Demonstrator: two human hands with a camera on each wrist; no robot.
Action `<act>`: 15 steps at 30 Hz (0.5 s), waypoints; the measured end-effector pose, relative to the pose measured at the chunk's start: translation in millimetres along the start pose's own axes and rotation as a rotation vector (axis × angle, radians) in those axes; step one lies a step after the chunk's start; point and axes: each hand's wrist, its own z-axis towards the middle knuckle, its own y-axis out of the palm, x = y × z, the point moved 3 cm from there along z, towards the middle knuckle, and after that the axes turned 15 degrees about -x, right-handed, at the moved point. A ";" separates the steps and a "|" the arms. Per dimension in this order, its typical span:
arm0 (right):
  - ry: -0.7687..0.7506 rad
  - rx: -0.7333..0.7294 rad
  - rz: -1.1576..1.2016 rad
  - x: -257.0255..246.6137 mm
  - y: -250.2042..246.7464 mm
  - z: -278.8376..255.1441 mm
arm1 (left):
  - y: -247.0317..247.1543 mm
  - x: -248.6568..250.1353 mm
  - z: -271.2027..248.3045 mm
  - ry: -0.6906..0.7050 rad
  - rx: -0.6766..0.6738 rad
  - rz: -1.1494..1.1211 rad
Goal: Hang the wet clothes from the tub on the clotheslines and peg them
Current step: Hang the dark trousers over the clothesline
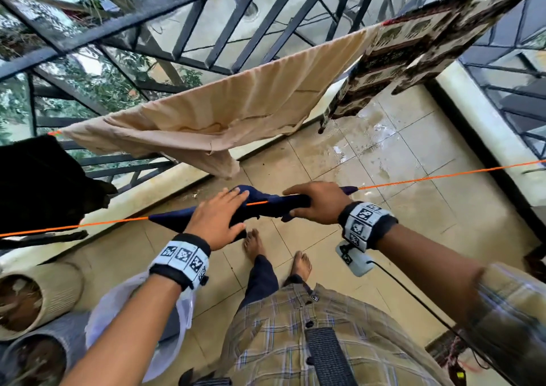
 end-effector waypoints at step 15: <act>-0.048 -0.097 -0.008 -13.2 29.9 29.6 | 1.4 -8.5 17.7 0.028 -0.076 -0.218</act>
